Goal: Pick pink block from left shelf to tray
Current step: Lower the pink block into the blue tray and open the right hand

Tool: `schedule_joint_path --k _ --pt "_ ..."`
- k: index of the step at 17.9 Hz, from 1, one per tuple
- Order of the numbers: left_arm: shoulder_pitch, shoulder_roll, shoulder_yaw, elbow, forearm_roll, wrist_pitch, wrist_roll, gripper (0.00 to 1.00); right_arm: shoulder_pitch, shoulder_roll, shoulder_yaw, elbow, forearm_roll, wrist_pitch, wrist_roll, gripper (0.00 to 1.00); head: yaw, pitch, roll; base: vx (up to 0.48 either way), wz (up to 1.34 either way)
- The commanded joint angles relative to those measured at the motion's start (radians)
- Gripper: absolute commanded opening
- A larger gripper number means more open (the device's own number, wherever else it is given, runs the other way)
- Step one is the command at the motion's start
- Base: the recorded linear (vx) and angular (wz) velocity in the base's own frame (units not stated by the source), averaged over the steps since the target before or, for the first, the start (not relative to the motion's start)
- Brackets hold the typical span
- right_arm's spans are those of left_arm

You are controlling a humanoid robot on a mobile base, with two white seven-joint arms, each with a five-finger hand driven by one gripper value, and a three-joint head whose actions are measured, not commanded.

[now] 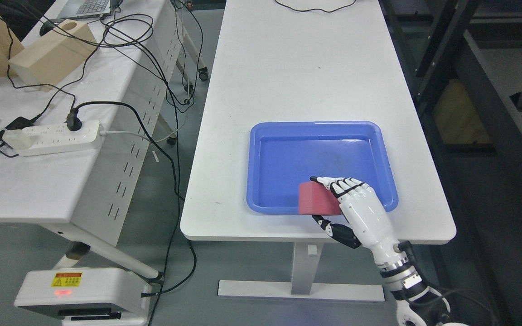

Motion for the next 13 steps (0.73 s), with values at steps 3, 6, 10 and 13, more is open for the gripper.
schedule_joint_path --k 3,6,10,13 --pt "-0.029 0.017 0.000 -0.017 0.000 0.000 0.001 1.00 -0.001 -0.017 0.018 0.000 0.001 0.051 0.051 0.05 0.0000 0.000 0.000 0.171 -0.02" --pt "-0.029 0.017 0.000 -0.017 0.000 0.000 0.001 1.00 -0.004 -0.017 0.018 0.000 0.001 0.098 0.055 0.05 0.0000 0.000 0.000 0.132 0.00" --pt "-0.031 0.017 0.000 -0.017 0.000 0.000 0.001 1.00 -0.006 -0.017 0.018 0.000 -0.001 0.129 0.056 0.14 0.0000 0.000 0.000 0.068 0.00" --pt "-0.029 0.017 0.000 -0.017 0.000 0.000 0.001 1.00 -0.006 -0.017 0.020 0.000 -0.010 0.163 0.054 0.33 0.0000 0.000 0.000 0.047 0.00"
